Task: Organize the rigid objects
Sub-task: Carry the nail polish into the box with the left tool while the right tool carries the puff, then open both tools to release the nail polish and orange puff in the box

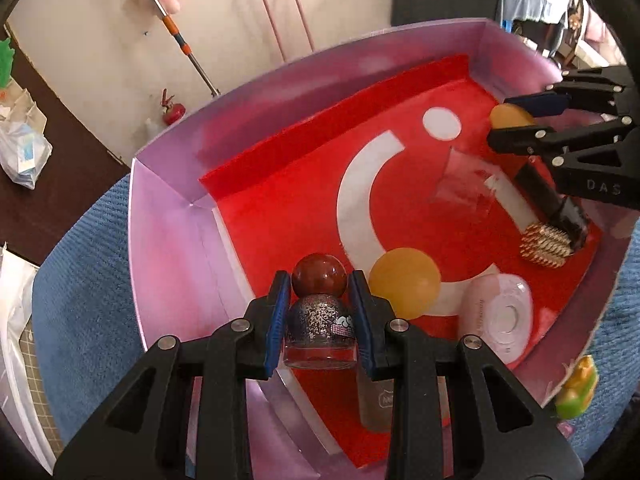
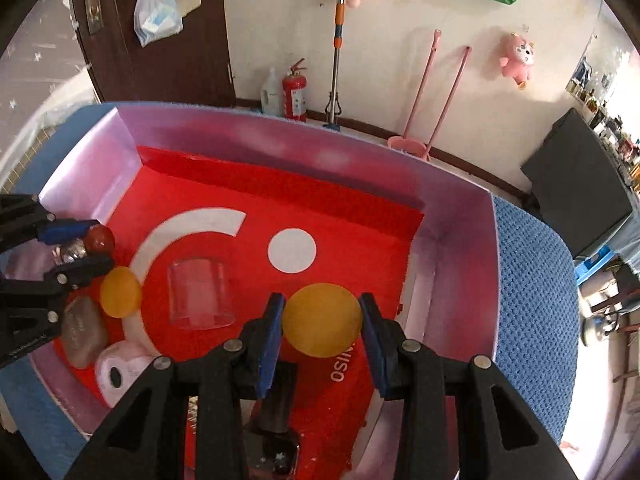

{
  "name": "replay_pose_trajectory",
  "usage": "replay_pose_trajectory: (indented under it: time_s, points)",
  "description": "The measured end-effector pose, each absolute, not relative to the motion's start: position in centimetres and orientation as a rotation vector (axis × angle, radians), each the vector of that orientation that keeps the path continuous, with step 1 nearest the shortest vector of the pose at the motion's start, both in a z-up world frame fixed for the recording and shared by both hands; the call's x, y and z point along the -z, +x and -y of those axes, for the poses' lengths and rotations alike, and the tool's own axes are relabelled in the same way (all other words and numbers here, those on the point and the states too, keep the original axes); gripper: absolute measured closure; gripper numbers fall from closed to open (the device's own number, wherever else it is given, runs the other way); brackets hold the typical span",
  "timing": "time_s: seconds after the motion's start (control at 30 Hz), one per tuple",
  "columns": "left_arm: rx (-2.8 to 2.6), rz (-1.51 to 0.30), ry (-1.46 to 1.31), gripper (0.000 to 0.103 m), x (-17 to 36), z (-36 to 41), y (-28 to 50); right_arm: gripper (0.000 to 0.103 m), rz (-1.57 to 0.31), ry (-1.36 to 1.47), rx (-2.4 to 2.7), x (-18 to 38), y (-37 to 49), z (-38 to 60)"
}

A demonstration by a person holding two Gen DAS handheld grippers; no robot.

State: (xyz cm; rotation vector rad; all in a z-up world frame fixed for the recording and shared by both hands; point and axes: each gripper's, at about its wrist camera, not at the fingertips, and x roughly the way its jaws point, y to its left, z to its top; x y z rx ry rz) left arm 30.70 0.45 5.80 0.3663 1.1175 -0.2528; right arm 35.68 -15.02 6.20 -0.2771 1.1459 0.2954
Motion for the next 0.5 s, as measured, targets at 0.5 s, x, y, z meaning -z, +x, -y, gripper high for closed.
replay_pose_trajectory:
  time_s: [0.5]
  points:
    - [0.238,-1.144,0.348,0.074,-5.6,-0.6,32.6,0.063,-1.197,-0.29,-0.277,-5.0,36.7,14.8]
